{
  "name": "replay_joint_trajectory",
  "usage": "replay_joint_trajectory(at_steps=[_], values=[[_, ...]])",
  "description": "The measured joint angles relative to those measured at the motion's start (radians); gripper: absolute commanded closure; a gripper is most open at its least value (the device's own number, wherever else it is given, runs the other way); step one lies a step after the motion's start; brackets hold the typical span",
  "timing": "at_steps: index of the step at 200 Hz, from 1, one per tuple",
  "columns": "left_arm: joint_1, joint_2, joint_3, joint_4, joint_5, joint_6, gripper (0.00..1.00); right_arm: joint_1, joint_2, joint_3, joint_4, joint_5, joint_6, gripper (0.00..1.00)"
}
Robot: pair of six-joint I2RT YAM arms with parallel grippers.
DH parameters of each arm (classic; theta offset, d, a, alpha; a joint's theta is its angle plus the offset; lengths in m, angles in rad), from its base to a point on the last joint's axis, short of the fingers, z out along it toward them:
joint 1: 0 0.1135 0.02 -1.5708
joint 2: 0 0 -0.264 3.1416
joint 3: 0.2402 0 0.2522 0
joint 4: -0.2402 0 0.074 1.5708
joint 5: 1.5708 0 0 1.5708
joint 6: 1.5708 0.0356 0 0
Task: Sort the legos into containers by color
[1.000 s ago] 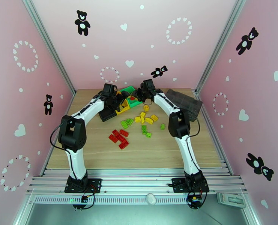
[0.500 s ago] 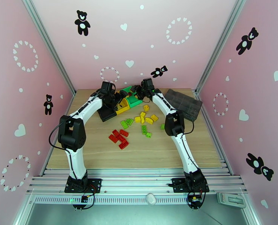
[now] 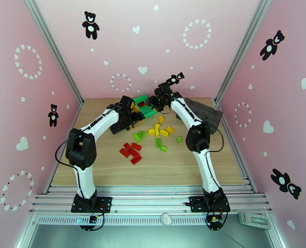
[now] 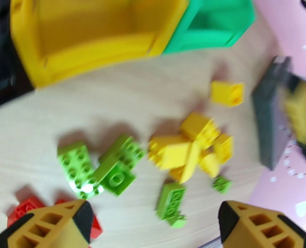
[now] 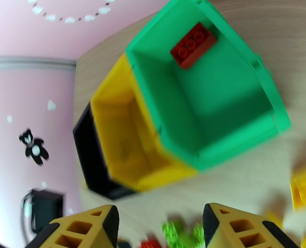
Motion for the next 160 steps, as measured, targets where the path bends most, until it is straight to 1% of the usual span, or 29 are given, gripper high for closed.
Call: replay_joint_trajectory(at_steps=[42, 76, 104, 125, 141, 160], values=[[-0.024, -0.051, -0.077, -0.023, -0.061, 0.016, 0.17, 0.006, -0.201, -0.261, -0.074, 0.084, -0.111, 0.39], [-0.049, -0.103, -0.151, -0.032, -0.095, 0.018, 0.18, 0.017, -0.277, -0.452, -0.123, 0.150, -0.168, 0.39], [-0.078, -0.131, -0.194, -0.036, -0.122, 0.015, 0.18, 0.046, -0.328, -0.607, -0.141, 0.185, -0.198, 0.39], [-0.127, -0.135, -0.195, -0.037, -0.140, 0.010, 0.19, 0.066, -0.373, -0.717, -0.138, 0.200, -0.199, 0.40], [-0.179, -0.133, -0.192, -0.041, -0.149, 0.002, 0.19, 0.074, -0.423, -0.803, -0.136, 0.220, -0.196, 0.43], [-0.247, -0.102, -0.139, -0.066, -0.154, -0.011, 0.20, 0.071, -0.491, -0.890, -0.133, 0.252, -0.184, 0.45]])
